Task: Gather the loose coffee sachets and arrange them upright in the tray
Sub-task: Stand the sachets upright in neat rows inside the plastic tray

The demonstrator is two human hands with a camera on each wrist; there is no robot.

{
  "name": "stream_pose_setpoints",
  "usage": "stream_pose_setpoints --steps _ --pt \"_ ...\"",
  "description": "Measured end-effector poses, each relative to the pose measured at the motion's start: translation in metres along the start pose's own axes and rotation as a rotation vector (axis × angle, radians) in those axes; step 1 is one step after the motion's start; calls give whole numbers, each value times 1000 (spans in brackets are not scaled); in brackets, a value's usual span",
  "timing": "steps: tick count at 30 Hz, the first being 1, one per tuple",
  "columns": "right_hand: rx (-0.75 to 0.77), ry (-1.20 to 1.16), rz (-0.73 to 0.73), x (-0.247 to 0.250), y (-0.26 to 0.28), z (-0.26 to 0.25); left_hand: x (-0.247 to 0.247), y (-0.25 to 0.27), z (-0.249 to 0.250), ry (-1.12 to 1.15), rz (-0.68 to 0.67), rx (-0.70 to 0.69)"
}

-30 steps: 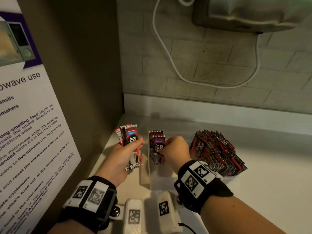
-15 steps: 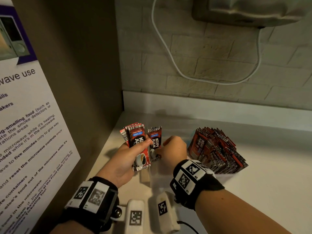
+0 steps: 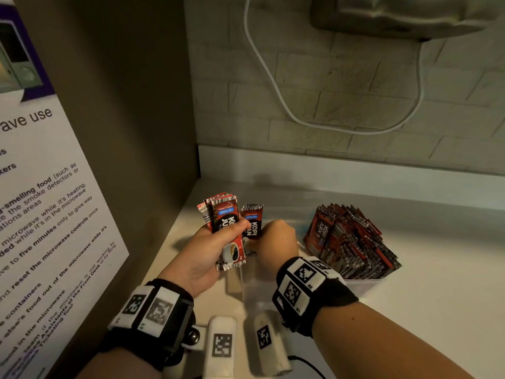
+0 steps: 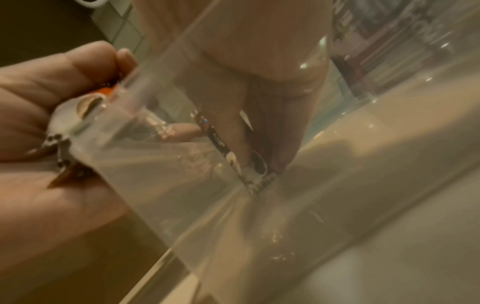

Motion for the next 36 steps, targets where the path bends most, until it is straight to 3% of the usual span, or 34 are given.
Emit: stream_pose_setpoints --steps 24,29,36 --pt "-106 -72 -2 17 7 4 7 1 -1 2 23 -1" --pt "-109 -301 68 35 8 10 12 1 1 -7 54 -2" --pt "-68 -593 285 62 3 27 17 -1 1 -18 77 8"
Point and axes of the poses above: each hand's wrist, its own y-axis away from the middle knuckle, its own x-axis out of the back of the hand, z = x × y, the point moved 4 cm from there along -y, towards the middle knuckle, and after that the axes turned 7 degrees about -z, right-handed, at the moved point
